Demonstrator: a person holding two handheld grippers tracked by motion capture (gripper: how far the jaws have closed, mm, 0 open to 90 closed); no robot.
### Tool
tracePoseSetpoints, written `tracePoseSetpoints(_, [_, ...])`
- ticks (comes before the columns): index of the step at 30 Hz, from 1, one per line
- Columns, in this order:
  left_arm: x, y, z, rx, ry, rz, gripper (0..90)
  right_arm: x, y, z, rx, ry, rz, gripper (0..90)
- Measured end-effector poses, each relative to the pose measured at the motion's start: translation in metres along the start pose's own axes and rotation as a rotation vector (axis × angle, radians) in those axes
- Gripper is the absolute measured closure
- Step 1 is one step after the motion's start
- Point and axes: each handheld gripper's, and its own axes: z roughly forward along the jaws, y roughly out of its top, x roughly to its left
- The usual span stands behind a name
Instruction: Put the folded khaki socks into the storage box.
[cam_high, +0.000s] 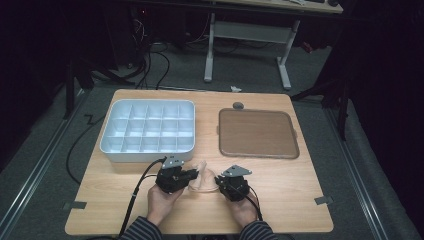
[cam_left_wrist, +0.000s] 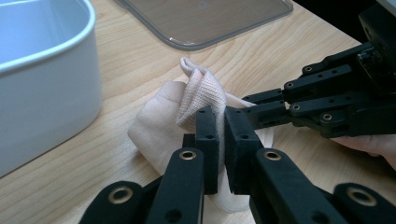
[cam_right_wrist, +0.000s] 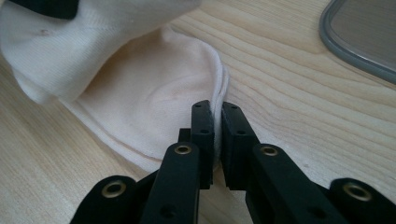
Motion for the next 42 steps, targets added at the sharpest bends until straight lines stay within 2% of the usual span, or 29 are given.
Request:
tracePoseSetpoints(11, [-0.003, -0.001, 0.005, 0.012, 0.009, 0.009, 84.6, 0.003, 0.002, 0.002, 0.004, 0.009, -0.015, 84.8])
tracePoseSetpoints(21, [-0.002, -0.008, 0.015, 0.054, 0.015, 0.002, 84.0, 0.003, 0.002, 0.002, 0.003, 0.01, -0.012, 84.8])
tracePoseSetpoints(29, [-0.004, -0.008, 0.02, 0.063, 0.008, 0.008, 84.3, 0.003, 0.002, 0.002, 0.003, 0.01, -0.013, 84.8])
tracePoseSetpoints(33, [-0.003, -0.011, 0.026, 0.096, 0.008, 0.017, 84.4, 0.004, 0.002, 0.002, 0.002, 0.011, -0.017, 84.9])
tracePoseSetpoints(38, [-0.002, -0.013, 0.03, 0.115, 0.012, 0.021, 85.2, 0.004, 0.002, 0.002, 0.002, 0.011, -0.023, 84.8])
tracePoseSetpoints(42, [-0.002, -0.014, 0.031, 0.112, 0.01, 0.014, 85.2, 0.003, 0.002, 0.002, 0.001, 0.012, -0.023, 84.8])
